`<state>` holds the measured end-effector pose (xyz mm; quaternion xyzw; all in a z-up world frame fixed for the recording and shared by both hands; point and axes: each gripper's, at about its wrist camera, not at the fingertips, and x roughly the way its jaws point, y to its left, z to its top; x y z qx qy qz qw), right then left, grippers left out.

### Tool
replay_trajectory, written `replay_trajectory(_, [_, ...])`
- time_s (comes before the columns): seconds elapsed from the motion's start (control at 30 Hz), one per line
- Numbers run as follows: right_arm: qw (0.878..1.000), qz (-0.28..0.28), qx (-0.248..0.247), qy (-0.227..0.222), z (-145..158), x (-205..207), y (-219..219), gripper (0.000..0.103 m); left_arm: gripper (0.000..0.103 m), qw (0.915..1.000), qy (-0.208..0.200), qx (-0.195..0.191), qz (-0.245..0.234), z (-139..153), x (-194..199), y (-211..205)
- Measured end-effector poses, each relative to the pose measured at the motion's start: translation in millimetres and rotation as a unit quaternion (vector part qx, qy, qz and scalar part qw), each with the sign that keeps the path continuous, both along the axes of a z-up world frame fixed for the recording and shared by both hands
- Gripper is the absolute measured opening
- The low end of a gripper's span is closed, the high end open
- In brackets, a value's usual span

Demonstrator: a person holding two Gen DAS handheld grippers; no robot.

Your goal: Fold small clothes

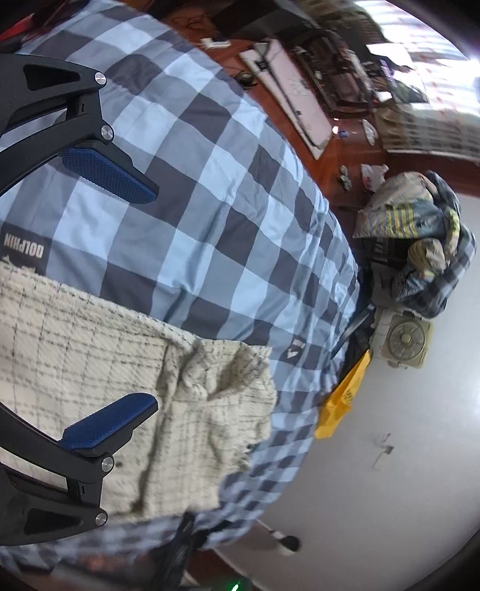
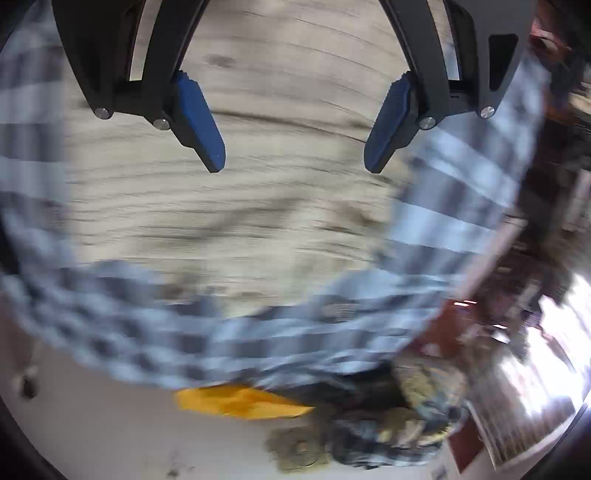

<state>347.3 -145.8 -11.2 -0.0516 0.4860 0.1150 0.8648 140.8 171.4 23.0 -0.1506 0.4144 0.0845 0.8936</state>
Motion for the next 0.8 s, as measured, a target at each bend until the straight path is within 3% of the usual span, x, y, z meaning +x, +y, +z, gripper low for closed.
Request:
replay_trajectory(0.1, [0.997, -0.072, 0.001, 0.036, -12, -38, -41, 0.075, 0.103, 0.9992, 0.013, 0.023, -0.029, -8, 13, -17])
replay_trajectory(0.23, [0.986, -0.122, 0.092, 0.059, -34, -92, -82, 0.075, 0.103, 0.9977, 0.031, 0.009, -0.06, -14, 49, -41])
replay_trajectory(0.33, [0.983, -0.119, 0.134, 0.045, -35, -97, -84, 0.075, 0.103, 0.996, 0.037, -0.01, -0.08, -15, 88, -58])
replay_trajectory(0.53, [0.979, -0.12, 0.159, 0.032, -55, -86, -89, 0.075, 0.103, 0.9923, 0.072, -0.054, -0.085, -28, 201, -88])
replay_trajectory(0.63, [0.98, -0.139, 0.138, 0.029, -62, -82, -95, 0.075, 0.085, 0.9861, 0.132, -0.084, -0.055, -58, 250, -87])
replay_trajectory(0.67, [0.978, -0.142, 0.147, 0.032, -64, -80, -97, 0.075, 0.079, 0.9796, 0.165, -0.105, -0.045, -74, 265, -86])
replay_trajectory(0.77, [0.972, -0.149, 0.18, 0.03, -63, -75, -104, 0.075, 0.071, 0.9663, 0.214, -0.14, -0.028, -107, 285, -84])
replay_trajectory(0.8, [0.971, -0.154, 0.182, 0.026, -62, -74, -106, 0.075, 0.064, 0.9631, 0.228, -0.142, -0.018, -117, 289, -82])
